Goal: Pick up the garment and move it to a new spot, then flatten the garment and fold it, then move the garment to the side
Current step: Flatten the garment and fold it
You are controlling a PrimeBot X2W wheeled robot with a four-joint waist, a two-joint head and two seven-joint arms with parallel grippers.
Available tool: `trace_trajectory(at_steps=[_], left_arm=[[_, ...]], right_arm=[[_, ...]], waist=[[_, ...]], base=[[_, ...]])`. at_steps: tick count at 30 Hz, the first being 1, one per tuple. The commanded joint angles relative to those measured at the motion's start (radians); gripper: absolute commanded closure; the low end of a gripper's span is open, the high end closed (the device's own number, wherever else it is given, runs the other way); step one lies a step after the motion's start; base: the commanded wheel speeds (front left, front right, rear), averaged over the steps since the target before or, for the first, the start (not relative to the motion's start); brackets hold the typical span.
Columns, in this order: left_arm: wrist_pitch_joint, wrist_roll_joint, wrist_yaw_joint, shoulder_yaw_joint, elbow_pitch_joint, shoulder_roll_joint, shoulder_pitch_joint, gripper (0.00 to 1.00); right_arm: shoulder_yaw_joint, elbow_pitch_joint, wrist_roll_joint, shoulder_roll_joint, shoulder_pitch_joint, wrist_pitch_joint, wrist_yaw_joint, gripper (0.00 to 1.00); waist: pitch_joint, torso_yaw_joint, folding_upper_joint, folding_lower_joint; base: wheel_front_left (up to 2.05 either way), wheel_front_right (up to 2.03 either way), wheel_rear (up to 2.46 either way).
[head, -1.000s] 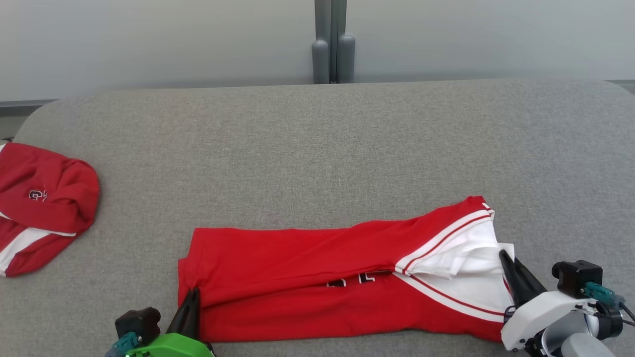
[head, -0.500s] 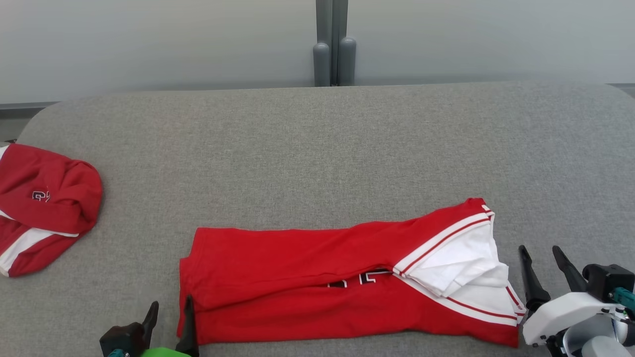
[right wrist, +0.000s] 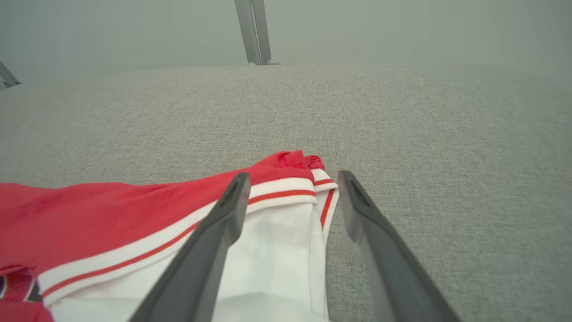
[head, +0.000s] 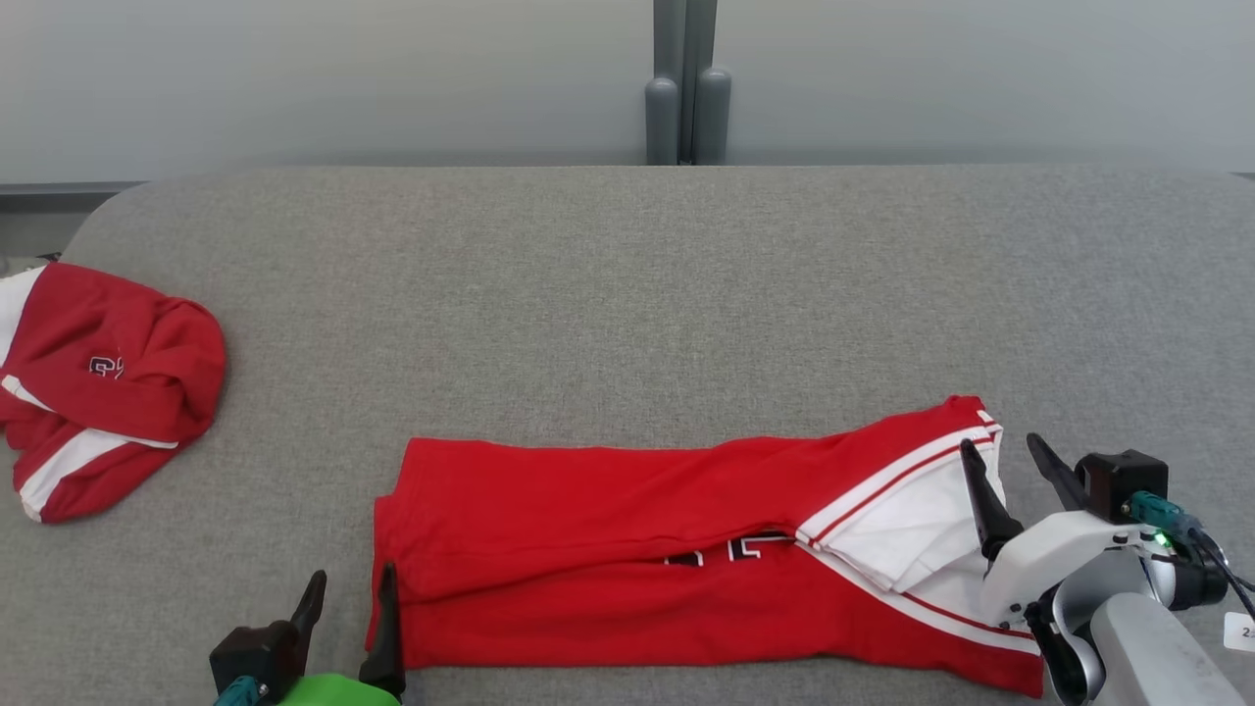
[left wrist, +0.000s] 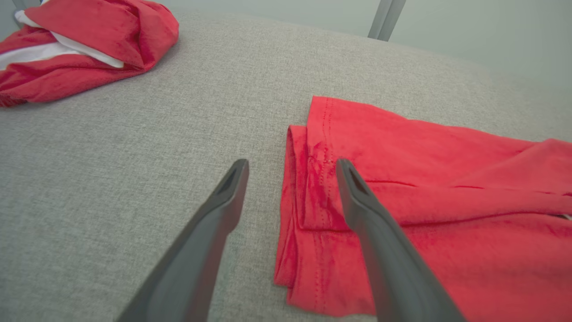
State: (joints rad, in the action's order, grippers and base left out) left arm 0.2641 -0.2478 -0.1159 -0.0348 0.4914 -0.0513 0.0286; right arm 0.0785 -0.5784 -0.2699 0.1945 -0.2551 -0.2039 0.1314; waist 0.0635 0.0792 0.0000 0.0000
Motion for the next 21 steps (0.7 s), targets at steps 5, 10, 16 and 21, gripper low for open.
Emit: trace_trajectory(at_steps=[5, 10, 16, 21], left_arm=[[0.0, -0.018, -0.004, -0.01, 0.003, 0.0, 0.004, 0.0], [0.0, -0.02, -0.004, -0.011, 0.003, 0.0, 0.007, 0.0], [0.0, -0.023, -0.004, -0.019, 0.005, 0.0, 0.024, 0.0], [0.0, -0.027, -0.003, -0.029, 0.001, 0.0, 0.03, 0.0]], right_arm=[[-0.031, -0.095, 0.023, -0.001, 0.004, 0.021, -0.002, 0.0], [-0.028, -0.148, -0.006, -0.007, 0.024, 0.038, -0.002, 0.0], [0.026, -0.175, -0.077, -0.015, 0.033, 0.076, -0.001, 0.0], [0.096, -0.179, -0.148, -0.02, 0.032, 0.101, 0.002, 0.0]], waist=[[0.017, 0.02, 0.0, 0.0], [0.029, 0.023, 0.0, 0.0], [0.035, 0.027, 0.0, 0.0], [0.037, 0.036, 0.0, 0.0]], base=[[0.0, 0.0, 0.0], [0.0, 0.0, 0.0], [0.0, 0.0, 0.0], [0.0, 0.0, 0.0]])
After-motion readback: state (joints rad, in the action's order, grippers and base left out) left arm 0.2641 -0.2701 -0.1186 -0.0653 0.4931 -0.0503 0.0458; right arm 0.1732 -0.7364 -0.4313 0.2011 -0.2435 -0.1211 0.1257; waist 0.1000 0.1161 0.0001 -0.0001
